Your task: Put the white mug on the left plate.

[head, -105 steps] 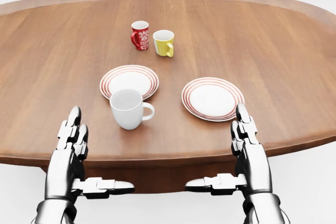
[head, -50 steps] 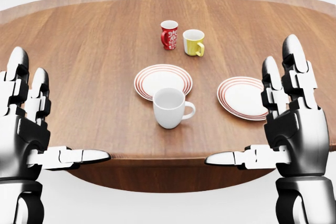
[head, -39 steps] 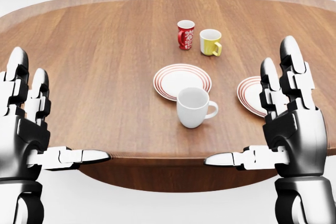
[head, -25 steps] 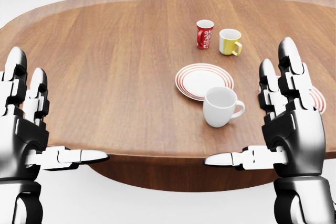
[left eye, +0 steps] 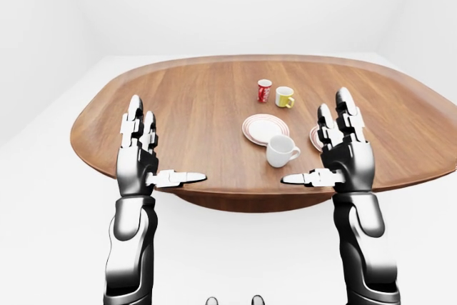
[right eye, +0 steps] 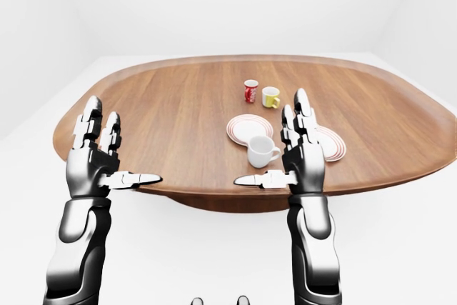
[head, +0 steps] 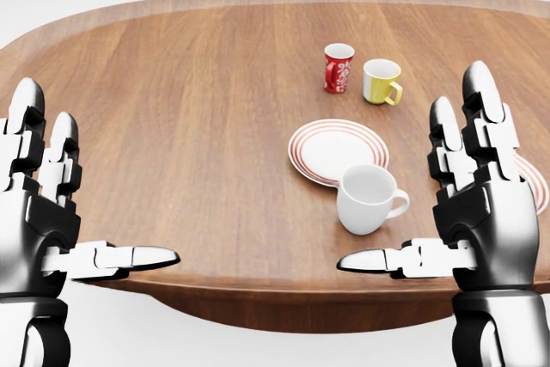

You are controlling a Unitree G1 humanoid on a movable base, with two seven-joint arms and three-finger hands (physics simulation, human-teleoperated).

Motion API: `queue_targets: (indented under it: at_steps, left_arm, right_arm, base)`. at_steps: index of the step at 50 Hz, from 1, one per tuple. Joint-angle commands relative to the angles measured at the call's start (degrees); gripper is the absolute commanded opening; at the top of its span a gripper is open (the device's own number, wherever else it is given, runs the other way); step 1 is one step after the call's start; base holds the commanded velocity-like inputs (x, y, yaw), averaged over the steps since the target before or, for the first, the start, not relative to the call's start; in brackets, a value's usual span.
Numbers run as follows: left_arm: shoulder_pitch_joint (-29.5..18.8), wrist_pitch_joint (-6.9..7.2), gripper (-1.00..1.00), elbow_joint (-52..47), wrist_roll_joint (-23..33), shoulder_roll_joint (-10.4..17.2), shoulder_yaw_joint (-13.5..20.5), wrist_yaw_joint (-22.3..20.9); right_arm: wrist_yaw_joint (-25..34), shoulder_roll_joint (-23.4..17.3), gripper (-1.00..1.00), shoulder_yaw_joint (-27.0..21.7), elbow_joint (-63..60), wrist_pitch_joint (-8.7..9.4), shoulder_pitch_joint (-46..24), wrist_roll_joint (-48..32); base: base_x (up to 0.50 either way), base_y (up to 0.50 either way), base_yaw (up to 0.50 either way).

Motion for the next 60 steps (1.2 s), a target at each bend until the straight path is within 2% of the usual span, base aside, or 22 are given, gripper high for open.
queue_targets:
  at_steps: [1, 49, 60]
  left_arm:
    - [0.07, 0.00, 1.00, -0.11, -0.03, -0.05, -0.03, -0.03]
    - [0.12, 0.00, 1.00, 0.12, -0.19, -0.04, 0.03, -0.07]
    - [0.06, 0.00, 1.00, 0.01, -0.25, 0.00, 0.09, -0.07]
  right_arm:
    - [0.20, -0.09, 1.00, -0.23, -0.43, 0.00, -0.01, 0.71]
    - [0.74, -0.08, 1.00, -0.02, -0.41, 0.00, 0.20, 0.61]
    - [-1.17, -0.23, 1.00, 0.09, 1.53, 0.00, -0.90, -1.65]
  base:
    - [0.50, 0.00, 0.00]
    - [0.50, 0.00, 0.00]
    - [0.44, -0.03, 0.00]
